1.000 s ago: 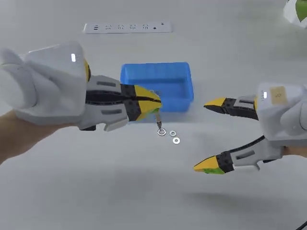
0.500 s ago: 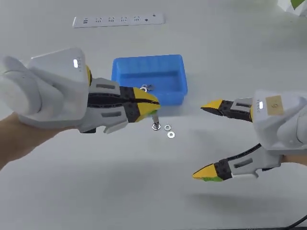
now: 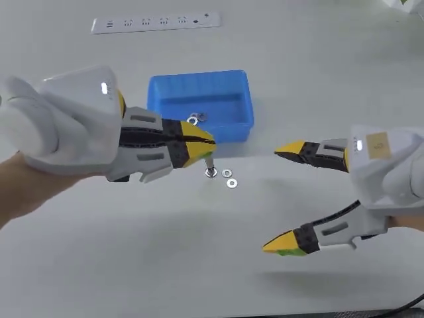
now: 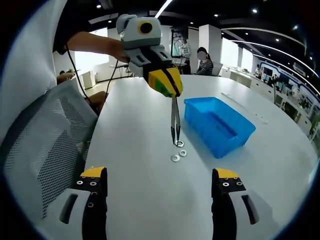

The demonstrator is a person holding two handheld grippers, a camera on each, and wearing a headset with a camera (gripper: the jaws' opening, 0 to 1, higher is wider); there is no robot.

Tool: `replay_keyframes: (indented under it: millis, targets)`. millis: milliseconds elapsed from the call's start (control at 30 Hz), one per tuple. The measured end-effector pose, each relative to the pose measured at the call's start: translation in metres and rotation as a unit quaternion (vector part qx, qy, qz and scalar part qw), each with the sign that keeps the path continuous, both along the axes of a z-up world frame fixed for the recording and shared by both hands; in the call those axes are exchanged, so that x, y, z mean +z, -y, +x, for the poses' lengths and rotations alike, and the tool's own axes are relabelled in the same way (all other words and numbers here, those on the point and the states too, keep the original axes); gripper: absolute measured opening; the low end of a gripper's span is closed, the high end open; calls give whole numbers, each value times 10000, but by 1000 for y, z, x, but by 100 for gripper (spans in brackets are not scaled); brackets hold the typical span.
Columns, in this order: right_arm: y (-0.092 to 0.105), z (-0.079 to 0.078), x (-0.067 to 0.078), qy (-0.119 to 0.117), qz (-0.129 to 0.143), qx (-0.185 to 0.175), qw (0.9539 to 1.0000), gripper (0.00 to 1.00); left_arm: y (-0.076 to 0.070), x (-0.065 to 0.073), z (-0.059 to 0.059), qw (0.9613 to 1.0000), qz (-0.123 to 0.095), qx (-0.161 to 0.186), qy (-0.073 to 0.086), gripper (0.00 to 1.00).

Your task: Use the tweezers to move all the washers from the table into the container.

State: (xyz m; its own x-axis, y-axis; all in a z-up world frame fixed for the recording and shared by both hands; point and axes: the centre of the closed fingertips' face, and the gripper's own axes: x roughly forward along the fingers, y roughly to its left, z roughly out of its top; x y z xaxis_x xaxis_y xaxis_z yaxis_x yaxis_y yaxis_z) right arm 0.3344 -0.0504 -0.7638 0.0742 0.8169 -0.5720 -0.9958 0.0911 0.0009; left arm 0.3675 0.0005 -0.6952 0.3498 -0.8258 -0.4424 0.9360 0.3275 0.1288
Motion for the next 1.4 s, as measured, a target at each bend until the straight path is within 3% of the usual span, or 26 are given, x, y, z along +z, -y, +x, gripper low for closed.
replay_keyframes:
  millis: [233,367,567,700,733,867,1033,1200,1400]
  targets:
    - [0,-3,-3,-65,-42,23,10000,86,4,1,-2,9999,-95,-34,-74,4]
    - [-4,-3,-2,-90,-1,15,10000,85,-1,1,-2,9996,-104,-47,-239,4]
    - [-28,8,6,-106,204,45,9997,79,-3,0,-3,9991,-11,-146,-386,4]
    - [-47,19,3,-90,152,235,9996,76,-3,0,0,9991,67,-209,-358,4]
    - [-51,20,2,-90,104,299,9995,75,-3,0,1,9991,78,-215,-351,4]
    - [-63,25,1,39,-35,552,9985,53,-1,-1,1,9987,60,-282,-409,4]
    - [-78,30,-1,-46,-16,643,9979,52,-1,-1,3,9984,58,-296,-471,4]
    - [-86,30,-9,-169,-132,763,9969,36,-2,-1,3,9983,143,-323,-455,4]
    - [-89,31,-14,-243,-215,804,9962,29,-1,-1,0,9983,171,-345,-449,4]
